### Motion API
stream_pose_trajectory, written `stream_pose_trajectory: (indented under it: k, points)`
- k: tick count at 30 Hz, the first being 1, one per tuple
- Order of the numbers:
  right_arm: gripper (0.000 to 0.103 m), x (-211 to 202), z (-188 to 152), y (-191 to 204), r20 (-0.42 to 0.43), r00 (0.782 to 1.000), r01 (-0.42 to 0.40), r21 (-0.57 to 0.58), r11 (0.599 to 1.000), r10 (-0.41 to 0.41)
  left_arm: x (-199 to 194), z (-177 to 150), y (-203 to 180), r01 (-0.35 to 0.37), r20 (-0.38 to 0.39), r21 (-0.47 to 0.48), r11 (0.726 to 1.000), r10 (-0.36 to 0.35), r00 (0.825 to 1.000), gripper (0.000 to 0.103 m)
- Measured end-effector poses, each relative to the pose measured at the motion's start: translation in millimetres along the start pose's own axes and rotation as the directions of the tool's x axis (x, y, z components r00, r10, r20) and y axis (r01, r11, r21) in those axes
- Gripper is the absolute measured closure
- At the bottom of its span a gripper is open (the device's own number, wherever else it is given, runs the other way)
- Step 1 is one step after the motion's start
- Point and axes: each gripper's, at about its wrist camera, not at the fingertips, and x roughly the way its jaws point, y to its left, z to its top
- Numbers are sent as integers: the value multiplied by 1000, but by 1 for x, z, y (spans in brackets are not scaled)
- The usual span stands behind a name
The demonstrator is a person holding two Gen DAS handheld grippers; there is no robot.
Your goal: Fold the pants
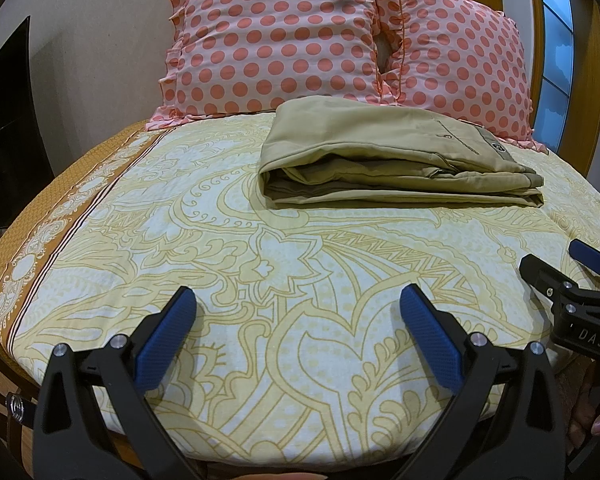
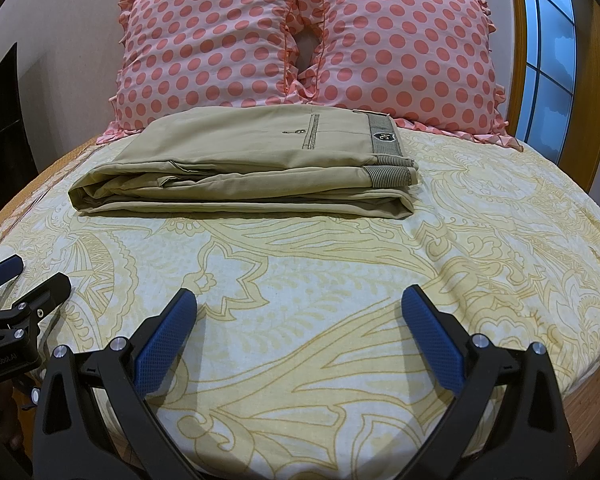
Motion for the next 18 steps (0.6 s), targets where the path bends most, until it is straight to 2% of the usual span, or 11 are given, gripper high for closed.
stream_pose_trajectory:
  k: [18]
  points:
    - [1, 0, 0, 0, 0, 1000, 0, 0, 1000, 0, 0, 0, 0, 0, -1, 0, 1000, 0, 1000, 2]
